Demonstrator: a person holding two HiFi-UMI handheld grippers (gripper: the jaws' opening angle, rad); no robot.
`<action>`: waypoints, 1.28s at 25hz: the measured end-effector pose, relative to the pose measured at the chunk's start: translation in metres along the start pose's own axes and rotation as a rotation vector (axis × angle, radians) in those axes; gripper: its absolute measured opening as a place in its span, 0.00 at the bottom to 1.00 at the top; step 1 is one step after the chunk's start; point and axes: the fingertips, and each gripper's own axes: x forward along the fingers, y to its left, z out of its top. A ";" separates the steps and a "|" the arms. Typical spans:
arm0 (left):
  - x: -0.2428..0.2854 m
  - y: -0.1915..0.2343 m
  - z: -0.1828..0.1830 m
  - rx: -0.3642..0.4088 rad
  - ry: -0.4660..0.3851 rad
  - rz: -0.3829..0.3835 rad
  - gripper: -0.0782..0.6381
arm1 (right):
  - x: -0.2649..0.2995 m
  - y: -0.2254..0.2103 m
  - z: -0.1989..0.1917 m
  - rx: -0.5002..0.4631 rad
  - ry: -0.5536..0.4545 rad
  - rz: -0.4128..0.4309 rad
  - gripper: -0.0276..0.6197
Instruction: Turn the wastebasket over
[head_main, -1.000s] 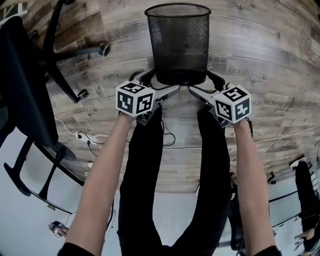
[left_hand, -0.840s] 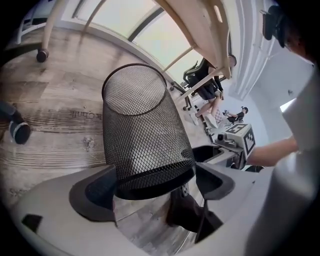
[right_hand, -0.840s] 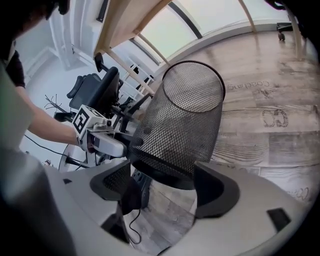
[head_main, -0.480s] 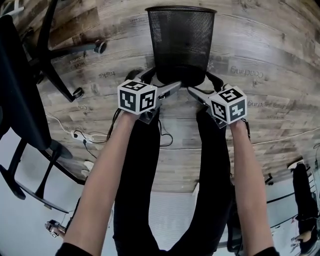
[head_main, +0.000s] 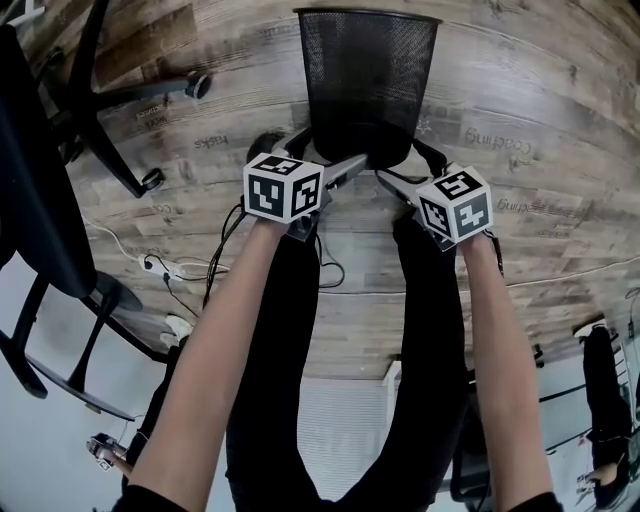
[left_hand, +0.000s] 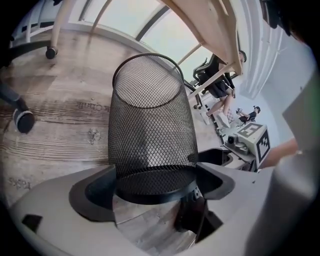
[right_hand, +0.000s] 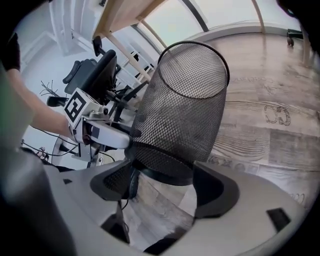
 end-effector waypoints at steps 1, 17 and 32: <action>0.001 -0.001 0.000 0.001 0.005 0.004 0.79 | 0.000 -0.001 0.000 0.002 0.007 -0.001 0.61; 0.011 -0.011 -0.002 0.009 0.109 0.090 0.79 | -0.054 -0.037 0.122 -0.291 -0.038 -0.135 0.61; 0.015 -0.016 -0.003 -0.012 0.140 0.121 0.80 | -0.057 -0.047 0.191 -0.964 0.157 -0.302 0.61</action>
